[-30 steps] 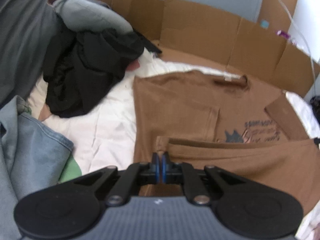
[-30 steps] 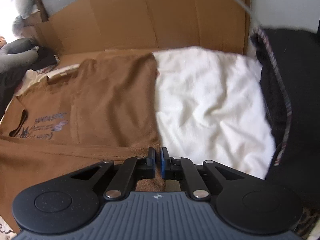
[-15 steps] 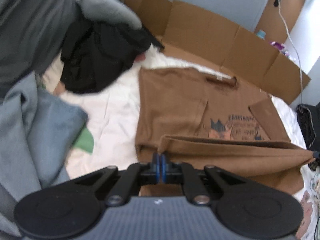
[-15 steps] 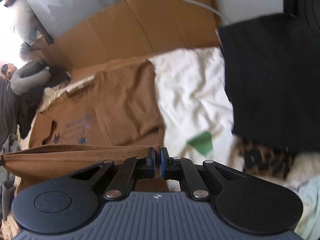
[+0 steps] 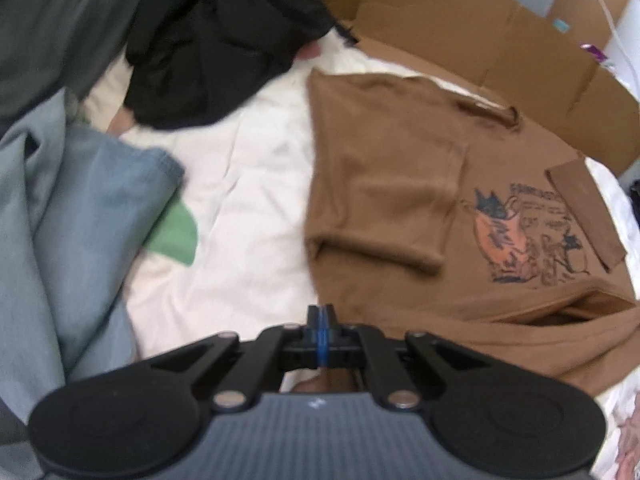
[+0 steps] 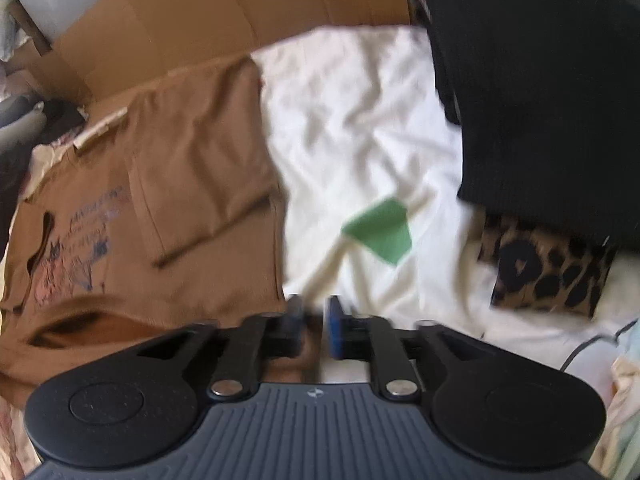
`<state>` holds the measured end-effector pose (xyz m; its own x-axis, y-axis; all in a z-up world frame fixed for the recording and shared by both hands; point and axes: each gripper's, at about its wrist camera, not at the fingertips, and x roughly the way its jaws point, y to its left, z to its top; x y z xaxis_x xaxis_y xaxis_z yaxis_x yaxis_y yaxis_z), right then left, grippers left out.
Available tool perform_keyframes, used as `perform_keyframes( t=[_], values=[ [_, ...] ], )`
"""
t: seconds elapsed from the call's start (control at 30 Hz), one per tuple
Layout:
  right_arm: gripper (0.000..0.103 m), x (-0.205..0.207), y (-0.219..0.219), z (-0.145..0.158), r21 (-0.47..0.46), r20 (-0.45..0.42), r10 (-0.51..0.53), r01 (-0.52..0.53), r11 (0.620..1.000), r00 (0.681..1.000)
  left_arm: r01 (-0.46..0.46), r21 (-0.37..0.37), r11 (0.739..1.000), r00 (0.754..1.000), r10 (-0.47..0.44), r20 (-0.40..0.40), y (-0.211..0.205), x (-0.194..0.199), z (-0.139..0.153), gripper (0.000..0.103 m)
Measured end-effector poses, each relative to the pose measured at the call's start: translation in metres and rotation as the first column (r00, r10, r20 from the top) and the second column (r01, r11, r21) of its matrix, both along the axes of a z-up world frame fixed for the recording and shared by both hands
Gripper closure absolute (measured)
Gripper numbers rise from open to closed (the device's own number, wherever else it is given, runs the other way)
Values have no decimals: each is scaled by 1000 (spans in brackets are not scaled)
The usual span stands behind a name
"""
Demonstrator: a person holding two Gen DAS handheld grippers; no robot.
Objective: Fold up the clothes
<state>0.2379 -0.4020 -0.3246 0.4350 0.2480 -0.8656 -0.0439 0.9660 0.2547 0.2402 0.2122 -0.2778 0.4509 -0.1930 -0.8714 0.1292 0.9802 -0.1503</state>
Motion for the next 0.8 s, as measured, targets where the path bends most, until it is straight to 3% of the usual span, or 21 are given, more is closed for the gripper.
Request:
perform_keyframes(
  t=[0.03, 0.13, 0.23, 0.4, 0.53, 0.67, 0.8],
  values=[
    [54, 0, 1, 7, -11, 26, -5, 5, 1000, 1000, 8, -4, 1000, 1000, -8, 3, -1, 0, 2, 99],
    [54, 2, 8, 27, -18, 96, -6, 8, 1000, 995, 22, -7, 1000, 1000, -22, 10, -2, -2, 6, 93],
    [54, 9, 28, 37, 54, 115, 22, -28, 998, 993, 40, -34, 999, 999, -40, 6, -5, -3, 8, 83],
    [54, 20, 101, 30, 189, 100, 121, -138, 972, 988, 39, -1, 999, 998, -39, 44, -5, -6, 11, 57],
    [55, 25, 165, 7, 333, 5, 164, -156, 930, 986, 27, -25, 999, 999, -26, 42, 2, -4, 7, 55],
    [55, 21, 227, -8, 383, -63, 263, -220, 897, 963, -30, -72, 997, 998, 33, 53, 10, -6, 5, 55],
    [55, 15, 270, -22, 451, -120, 291, -208, 868, 949, -31, -91, 995, 996, 38, 76, 12, -7, 7, 56]
  ],
)
